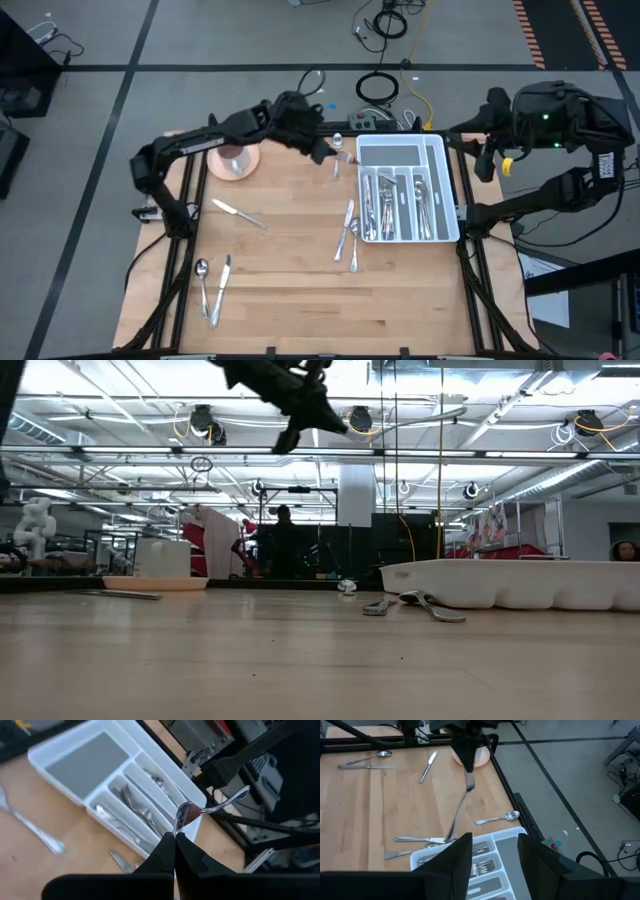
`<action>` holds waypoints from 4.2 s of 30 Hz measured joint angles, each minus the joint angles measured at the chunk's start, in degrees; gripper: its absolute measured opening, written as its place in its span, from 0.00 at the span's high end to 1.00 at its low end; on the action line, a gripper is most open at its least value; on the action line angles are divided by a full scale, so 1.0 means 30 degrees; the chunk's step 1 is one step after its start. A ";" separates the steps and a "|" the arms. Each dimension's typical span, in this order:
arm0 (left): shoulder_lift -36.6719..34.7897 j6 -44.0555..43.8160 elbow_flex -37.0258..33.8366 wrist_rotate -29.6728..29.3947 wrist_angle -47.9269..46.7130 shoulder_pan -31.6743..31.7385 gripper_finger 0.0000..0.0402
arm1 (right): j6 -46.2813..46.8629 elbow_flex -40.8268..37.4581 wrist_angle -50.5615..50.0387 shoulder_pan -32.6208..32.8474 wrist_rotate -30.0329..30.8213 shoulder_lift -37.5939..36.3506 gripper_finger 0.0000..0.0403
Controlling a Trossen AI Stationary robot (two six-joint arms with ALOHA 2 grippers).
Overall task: Sort silverware
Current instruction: Put the silver fork into the silverware rack
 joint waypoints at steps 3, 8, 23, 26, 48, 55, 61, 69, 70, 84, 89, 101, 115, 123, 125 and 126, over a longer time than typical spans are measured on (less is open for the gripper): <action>0.1514 0.2023 0.2903 -0.0006 -0.1747 0.0170 1.00 | 0.0050 0.0000 0.0005 0.0000 -0.0005 -0.0039 0.63; 0.3902 0.5208 0.6768 0.0177 -0.3703 0.0726 1.00 | 0.0342 0.0000 0.0005 0.0000 0.0010 0.0050 0.63; 0.8698 1.3432 1.1299 0.3034 -0.4233 0.1856 1.00 | 0.2292 0.0000 0.0005 -0.0007 0.1634 0.0428 0.63; 0.9230 1.5105 1.1312 0.3205 -0.4178 0.1771 1.00 | 0.2627 0.0000 0.0005 -0.0007 0.1634 0.0505 0.63; 1.0559 1.8577 1.1312 0.1907 -0.0256 -0.0320 1.00 | 0.2261 0.0000 0.0005 -0.0007 0.2478 0.1624 0.63; 1.1259 1.6689 1.1312 -0.0554 0.3422 -0.0680 1.00 | 0.2181 0.0000 0.0005 -0.0005 0.2467 0.1710 0.63; 1.1556 1.5496 1.1777 -0.1678 0.5956 -0.0557 1.00 | 0.2181 0.0000 0.0005 0.0000 0.2480 0.1702 0.63; 1.1618 1.6513 1.3192 -0.0722 0.1504 -0.0018 1.00 | 0.2414 0.0000 0.0005 0.0000 0.2523 0.1702 0.63; 1.1630 1.6715 1.3318 -0.0451 0.0534 0.0153 1.00 | 0.2416 0.0000 0.0005 0.0000 0.2531 0.1702 0.63; 1.2769 1.5804 1.3498 0.4628 -0.2630 0.0450 1.00 | 0.2465 0.0000 0.0006 -0.0001 0.3002 0.1746 0.63; 1.3693 1.5491 1.3661 0.5011 -0.2788 0.0016 1.00 | 0.2285 0.0000 0.0005 -0.0007 0.3033 0.1746 0.63; 1.5341 1.7662 1.4875 0.2835 -0.6385 -0.0557 1.00 | 0.2254 0.0000 0.0005 -0.0007 0.3033 0.1746 0.63; 1.5410 2.0056 1.4889 0.1355 -0.5433 -0.1354 1.00 | 0.2282 -0.0007 0.0005 -0.0007 0.3041 0.1746 0.63; 1.5841 2.1047 1.4904 0.1245 -0.5911 -0.1693 1.00 | 0.2268 -0.0007 0.0012 -0.0007 0.3040 0.1746 0.63; 1.5841 2.1066 1.4904 0.1239 -0.5825 -0.1696 1.00 | 0.2268 -0.0007 0.0005 -0.0007 0.3036 0.1746 0.63; 1.5834 2.1084 1.4904 0.1246 -0.5653 -0.1700 1.00 | 0.2268 -0.0007 0.0005 -0.0007 0.3029 0.1746 0.63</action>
